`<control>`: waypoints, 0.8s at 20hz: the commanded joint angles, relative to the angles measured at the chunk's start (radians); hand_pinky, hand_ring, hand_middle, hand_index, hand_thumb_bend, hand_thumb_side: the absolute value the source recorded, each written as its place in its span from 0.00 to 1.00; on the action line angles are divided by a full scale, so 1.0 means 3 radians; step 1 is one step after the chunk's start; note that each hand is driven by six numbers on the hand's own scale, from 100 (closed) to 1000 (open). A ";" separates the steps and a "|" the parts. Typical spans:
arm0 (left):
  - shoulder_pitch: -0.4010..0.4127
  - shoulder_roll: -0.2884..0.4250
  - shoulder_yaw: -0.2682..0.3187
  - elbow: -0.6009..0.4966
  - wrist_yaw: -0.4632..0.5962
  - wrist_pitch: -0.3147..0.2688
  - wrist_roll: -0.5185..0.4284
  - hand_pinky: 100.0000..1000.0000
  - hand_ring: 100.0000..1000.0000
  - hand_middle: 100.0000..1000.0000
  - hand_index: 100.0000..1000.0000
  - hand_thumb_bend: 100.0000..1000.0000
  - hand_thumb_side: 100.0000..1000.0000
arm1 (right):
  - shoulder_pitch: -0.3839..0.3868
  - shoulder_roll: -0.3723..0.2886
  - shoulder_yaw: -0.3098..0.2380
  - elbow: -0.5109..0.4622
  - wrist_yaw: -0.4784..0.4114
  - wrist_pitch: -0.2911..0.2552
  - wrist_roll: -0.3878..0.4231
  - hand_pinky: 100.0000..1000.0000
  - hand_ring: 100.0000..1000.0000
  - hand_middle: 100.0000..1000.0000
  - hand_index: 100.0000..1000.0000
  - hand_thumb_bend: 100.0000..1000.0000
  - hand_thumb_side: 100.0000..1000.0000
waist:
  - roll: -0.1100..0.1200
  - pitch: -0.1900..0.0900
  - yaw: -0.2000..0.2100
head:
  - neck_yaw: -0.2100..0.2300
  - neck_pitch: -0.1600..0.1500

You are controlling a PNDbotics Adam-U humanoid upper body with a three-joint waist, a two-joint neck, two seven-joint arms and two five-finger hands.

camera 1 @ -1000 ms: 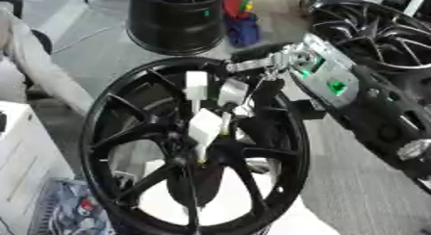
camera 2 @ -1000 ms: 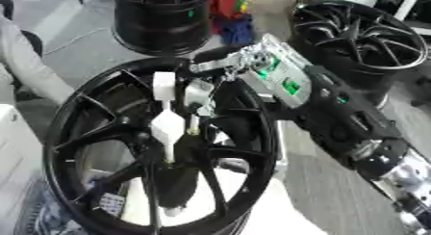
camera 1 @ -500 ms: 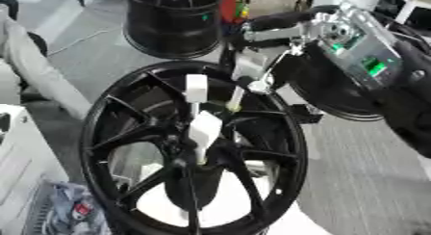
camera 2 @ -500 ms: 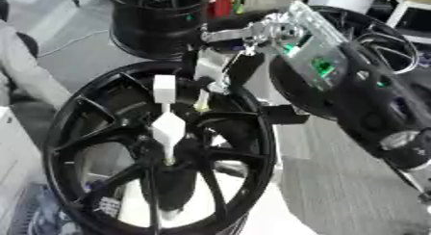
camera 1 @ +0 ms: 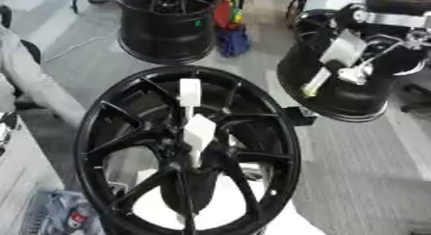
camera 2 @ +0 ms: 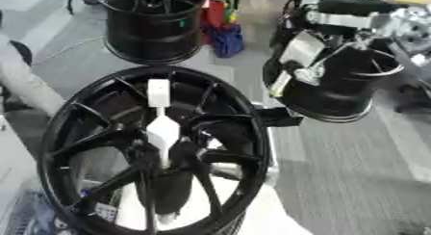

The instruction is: Pull the pin out of the wheel hub.

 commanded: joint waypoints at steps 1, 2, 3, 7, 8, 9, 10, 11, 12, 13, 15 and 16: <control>-0.0020 0.0068 0.0042 -0.0055 -0.0007 -0.0002 0.0033 0.53 0.54 0.59 0.71 0.47 0.16 | 0.0476 -0.0183 -0.0408 -0.0073 0.0046 0.0113 -0.0363 0.42 0.43 0.58 0.74 0.02 0.00 | 0.0024 -0.0018 -0.0032 | 0.0053 -0.0009; -0.0020 0.0062 0.0047 -0.0056 -0.0005 -0.0002 0.0038 0.53 0.54 0.59 0.71 0.47 0.16 | 0.0724 -0.0108 -0.0521 -0.0035 0.0125 0.0172 -0.0468 0.42 0.43 0.58 0.74 0.01 0.00 | 0.0027 -0.0012 -0.0044 | 0.0070 -0.0011; -0.0019 0.0057 0.0052 -0.0056 -0.0005 -0.0002 0.0043 0.53 0.54 0.59 0.71 0.47 0.16 | 0.0933 -0.0020 -0.0617 0.0008 0.0214 0.0215 -0.0560 0.42 0.43 0.59 0.74 0.01 0.00 | 0.0031 -0.0006 -0.0055 | 0.0086 -0.0013; -0.0014 0.0036 0.0069 -0.0052 -0.0005 0.0000 0.0061 0.53 0.54 0.58 0.71 0.47 0.16 | 0.1499 0.0464 -0.0976 0.0397 0.0447 0.0395 -0.0999 0.82 0.81 0.81 0.87 0.19 0.15 | 0.0047 0.0017 -0.0086 | 0.0109 -0.0006; -0.0014 0.0028 0.0068 -0.0051 -0.0005 -0.0001 0.0060 0.53 0.54 0.58 0.71 0.47 0.16 | 0.1573 0.0585 -0.1046 0.0514 0.0511 0.0431 -0.1127 0.90 0.88 0.86 0.90 0.25 0.23 | 0.0054 0.0021 -0.0090 | 0.0110 -0.0008; -0.0014 0.0022 0.0065 -0.0050 -0.0004 -0.0002 0.0057 0.53 0.54 0.58 0.71 0.47 0.16 | 0.1621 0.0686 -0.1100 0.0614 0.0564 0.0456 -0.1244 0.92 0.89 0.87 0.90 0.27 0.25 | 0.0061 0.0024 -0.0093 | 0.0112 -0.0010; -0.0012 0.0016 0.0064 -0.0050 -0.0004 -0.0003 0.0055 0.53 0.54 0.58 0.71 0.47 0.16 | 0.1655 0.0785 -0.1157 0.0700 0.0601 0.0481 -0.1374 0.93 0.90 0.87 0.90 0.28 0.26 | 0.0071 0.0028 -0.0097 | 0.0115 -0.0012; -0.0010 0.0012 0.0064 -0.0051 -0.0003 -0.0004 0.0054 0.53 0.54 0.58 0.71 0.47 0.16 | 0.1680 0.0874 -0.1211 0.0765 0.0618 0.0500 -0.1520 0.94 0.90 0.87 0.90 0.29 0.27 | 0.0080 0.0032 -0.0102 | 0.0118 -0.0013; -0.0009 0.0008 0.0065 -0.0052 -0.0002 -0.0005 0.0055 0.53 0.54 0.58 0.71 0.47 0.16 | 0.1695 0.0958 -0.1265 0.0809 0.0619 0.0516 -0.1681 0.94 0.90 0.87 0.89 0.29 0.27 | 0.0089 0.0035 -0.0106 | 0.0119 -0.0013; -0.0008 0.0005 0.0065 -0.0053 -0.0002 -0.0006 0.0055 0.53 0.54 0.58 0.71 0.47 0.16 | 0.1706 0.1020 -0.1298 0.0837 0.0615 0.0524 -0.1830 0.93 0.89 0.87 0.89 0.29 0.27 | 0.0095 0.0038 -0.0107 | 0.0119 -0.0012; -0.0008 -0.0006 0.0066 -0.0053 0.0000 -0.0006 0.0055 0.53 0.54 0.58 0.71 0.47 0.16 | 0.1712 0.1145 -0.1380 0.0855 0.0588 0.0545 -0.2121 0.92 0.88 0.86 0.88 0.27 0.26 | 0.0105 0.0042 -0.0114 | 0.0123 -0.0011; -0.0009 -0.0012 0.0064 -0.0052 0.0000 -0.0006 0.0053 0.53 0.54 0.58 0.71 0.47 0.16 | 0.1715 0.1198 -0.1408 0.0847 0.0576 0.0550 -0.2244 0.91 0.87 0.85 0.87 0.26 0.25 | 0.0108 0.0044 -0.0116 | 0.0123 -0.0011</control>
